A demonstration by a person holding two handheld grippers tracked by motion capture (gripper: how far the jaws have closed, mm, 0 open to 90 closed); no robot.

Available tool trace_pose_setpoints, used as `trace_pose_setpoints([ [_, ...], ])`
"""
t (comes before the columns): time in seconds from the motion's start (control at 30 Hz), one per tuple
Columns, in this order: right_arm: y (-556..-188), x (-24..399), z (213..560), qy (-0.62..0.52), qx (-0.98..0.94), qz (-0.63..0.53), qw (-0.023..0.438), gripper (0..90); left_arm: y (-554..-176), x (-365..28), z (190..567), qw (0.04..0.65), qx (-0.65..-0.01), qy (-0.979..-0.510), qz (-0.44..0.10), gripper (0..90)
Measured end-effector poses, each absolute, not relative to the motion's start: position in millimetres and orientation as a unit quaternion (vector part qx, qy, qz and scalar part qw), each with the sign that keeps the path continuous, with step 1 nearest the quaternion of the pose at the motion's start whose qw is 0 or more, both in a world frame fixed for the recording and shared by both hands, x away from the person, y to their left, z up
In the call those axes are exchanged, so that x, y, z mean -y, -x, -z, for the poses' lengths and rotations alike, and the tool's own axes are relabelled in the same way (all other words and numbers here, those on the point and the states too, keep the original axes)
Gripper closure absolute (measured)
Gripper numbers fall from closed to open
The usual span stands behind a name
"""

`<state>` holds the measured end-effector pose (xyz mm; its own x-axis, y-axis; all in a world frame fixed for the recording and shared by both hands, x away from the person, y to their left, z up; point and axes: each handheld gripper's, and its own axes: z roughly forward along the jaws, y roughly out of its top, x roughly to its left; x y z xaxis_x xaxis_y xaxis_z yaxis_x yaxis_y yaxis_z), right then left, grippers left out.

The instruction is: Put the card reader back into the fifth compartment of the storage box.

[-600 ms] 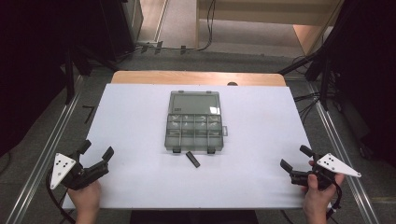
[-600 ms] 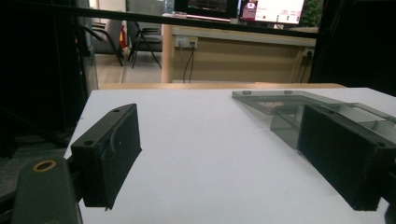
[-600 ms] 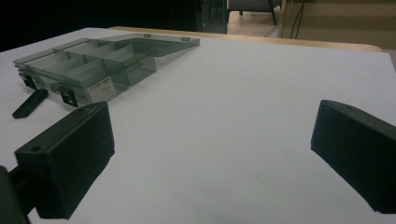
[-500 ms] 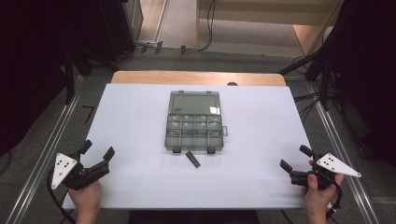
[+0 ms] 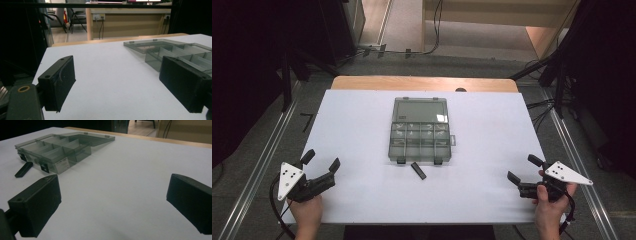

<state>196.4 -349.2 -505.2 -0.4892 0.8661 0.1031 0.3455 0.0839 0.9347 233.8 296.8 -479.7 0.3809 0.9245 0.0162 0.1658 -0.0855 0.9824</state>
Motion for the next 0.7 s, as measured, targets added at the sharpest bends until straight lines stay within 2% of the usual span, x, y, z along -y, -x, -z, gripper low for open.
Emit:
trace_pose_setpoints([
  [0.33,-218,336,503,-0.427,-0.712,-0.513,0.218,0.0,-236,-294,480,0.52,-0.425,-0.646,-0.364,13.5],
  [0.7,-228,328,499,-0.416,-0.721,-0.514,0.207,0.0,-237,-294,480,0.521,-0.428,-0.643,-0.363,13.5],
])
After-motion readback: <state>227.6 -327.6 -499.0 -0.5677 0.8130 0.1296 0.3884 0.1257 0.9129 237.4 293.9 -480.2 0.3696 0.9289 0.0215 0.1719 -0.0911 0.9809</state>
